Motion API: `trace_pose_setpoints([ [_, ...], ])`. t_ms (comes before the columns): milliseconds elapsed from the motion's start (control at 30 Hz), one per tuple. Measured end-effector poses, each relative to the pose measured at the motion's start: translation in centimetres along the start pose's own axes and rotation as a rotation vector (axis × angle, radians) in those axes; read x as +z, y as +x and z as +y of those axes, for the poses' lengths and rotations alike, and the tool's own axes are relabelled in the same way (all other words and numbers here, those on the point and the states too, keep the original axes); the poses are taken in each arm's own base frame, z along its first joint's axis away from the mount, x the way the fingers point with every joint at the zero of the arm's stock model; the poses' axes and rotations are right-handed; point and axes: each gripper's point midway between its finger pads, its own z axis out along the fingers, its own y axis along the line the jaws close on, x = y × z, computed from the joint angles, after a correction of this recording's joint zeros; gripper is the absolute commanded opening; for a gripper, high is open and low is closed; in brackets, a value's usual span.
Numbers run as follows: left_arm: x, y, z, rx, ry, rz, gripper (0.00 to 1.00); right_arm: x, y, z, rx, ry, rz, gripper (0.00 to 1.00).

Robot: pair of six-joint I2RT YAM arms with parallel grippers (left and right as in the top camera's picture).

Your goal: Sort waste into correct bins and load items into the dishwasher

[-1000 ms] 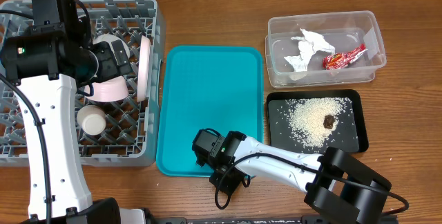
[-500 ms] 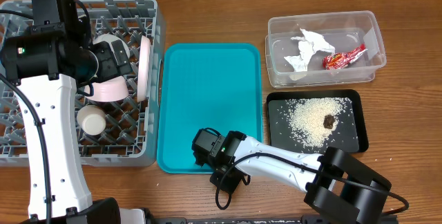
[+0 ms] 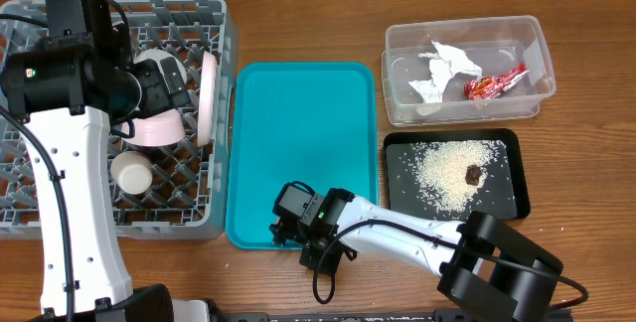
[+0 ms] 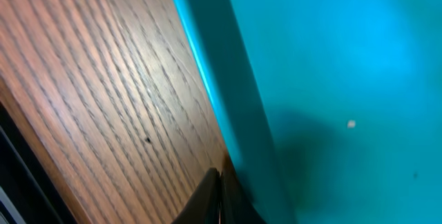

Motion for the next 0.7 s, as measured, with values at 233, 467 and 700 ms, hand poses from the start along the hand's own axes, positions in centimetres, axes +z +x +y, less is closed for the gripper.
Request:
trace_pose_setpoints([
  [233, 0.0, 0.0, 0.0, 0.000, 0.000, 0.000, 1.00, 0.0, -1.1, -0.6, -0.038, 0.034, -0.044, 0.04],
  [467, 0.0, 0.0, 0.0, 0.000, 0.000, 0.000, 1.00, -0.1, -1.6, -1.6, -0.050, 0.092, -0.059, 0.04],
  [700, 0.0, 0.0, 0.0, 0.000, 0.000, 0.000, 1.00, -0.2, -1.8, -2.3, -0.052, 0.130, -0.065, 0.04],
])
